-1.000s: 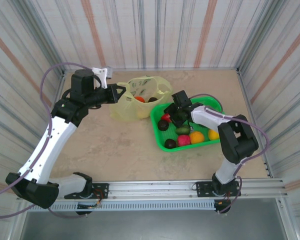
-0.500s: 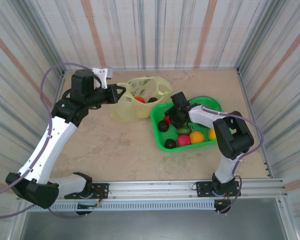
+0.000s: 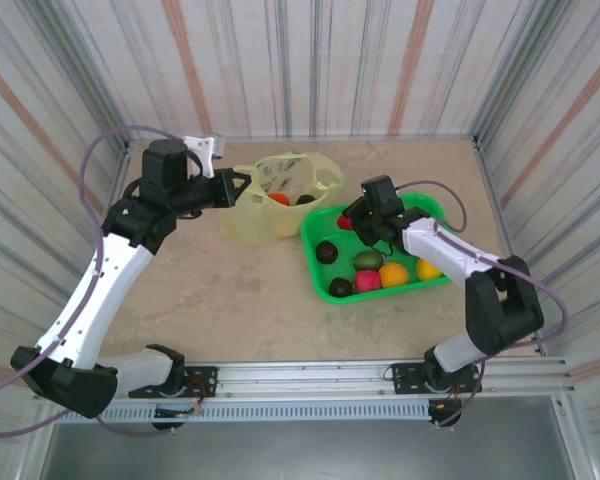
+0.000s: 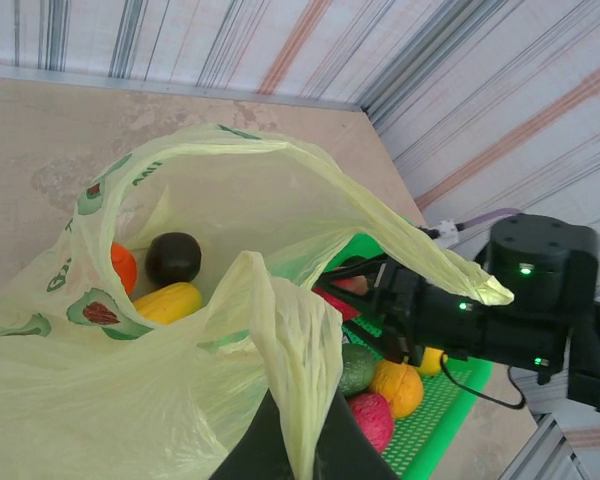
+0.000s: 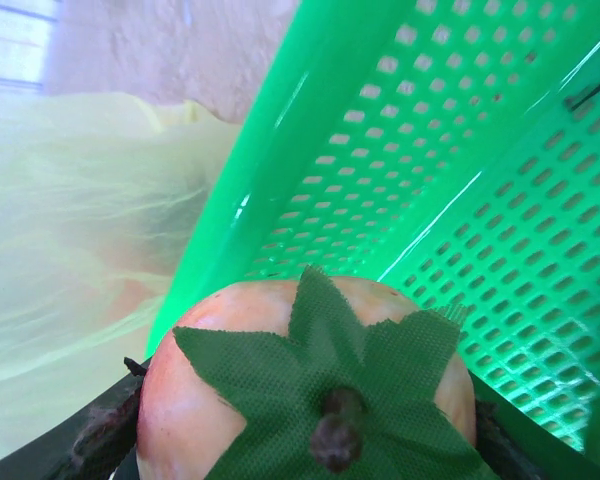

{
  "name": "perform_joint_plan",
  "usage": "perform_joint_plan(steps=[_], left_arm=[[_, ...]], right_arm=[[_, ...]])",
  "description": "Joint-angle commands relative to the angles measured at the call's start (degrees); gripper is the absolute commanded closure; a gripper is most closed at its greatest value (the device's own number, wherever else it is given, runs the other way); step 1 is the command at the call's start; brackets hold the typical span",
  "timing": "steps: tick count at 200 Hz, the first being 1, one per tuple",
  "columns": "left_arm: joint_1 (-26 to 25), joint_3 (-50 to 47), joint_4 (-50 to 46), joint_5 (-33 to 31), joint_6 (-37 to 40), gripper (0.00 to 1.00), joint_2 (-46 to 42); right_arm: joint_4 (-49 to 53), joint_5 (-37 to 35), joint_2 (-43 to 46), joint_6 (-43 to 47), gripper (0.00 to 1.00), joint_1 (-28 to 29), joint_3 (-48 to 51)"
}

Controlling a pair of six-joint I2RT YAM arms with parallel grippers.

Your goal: Place the fake fruits into the plastic bag and tie a complex knot

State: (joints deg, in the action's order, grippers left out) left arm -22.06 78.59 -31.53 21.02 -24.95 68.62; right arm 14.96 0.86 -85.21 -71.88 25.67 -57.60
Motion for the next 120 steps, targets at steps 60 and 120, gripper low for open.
perform_joint_plan(steps=[60,120], left_arm=[[0.4,0.6,-1.4,-0.7,1.6,1.0,-1.7],[0.4,0.8,-1.4,-0.7,1.2,1.0,-1.7]], right_arm=[[7.0,-11.7,20.8,23.4,0.53,6.3,-3.7],[6.5,-11.7,19.7,39.0,0.54,16.0,-20.0]])
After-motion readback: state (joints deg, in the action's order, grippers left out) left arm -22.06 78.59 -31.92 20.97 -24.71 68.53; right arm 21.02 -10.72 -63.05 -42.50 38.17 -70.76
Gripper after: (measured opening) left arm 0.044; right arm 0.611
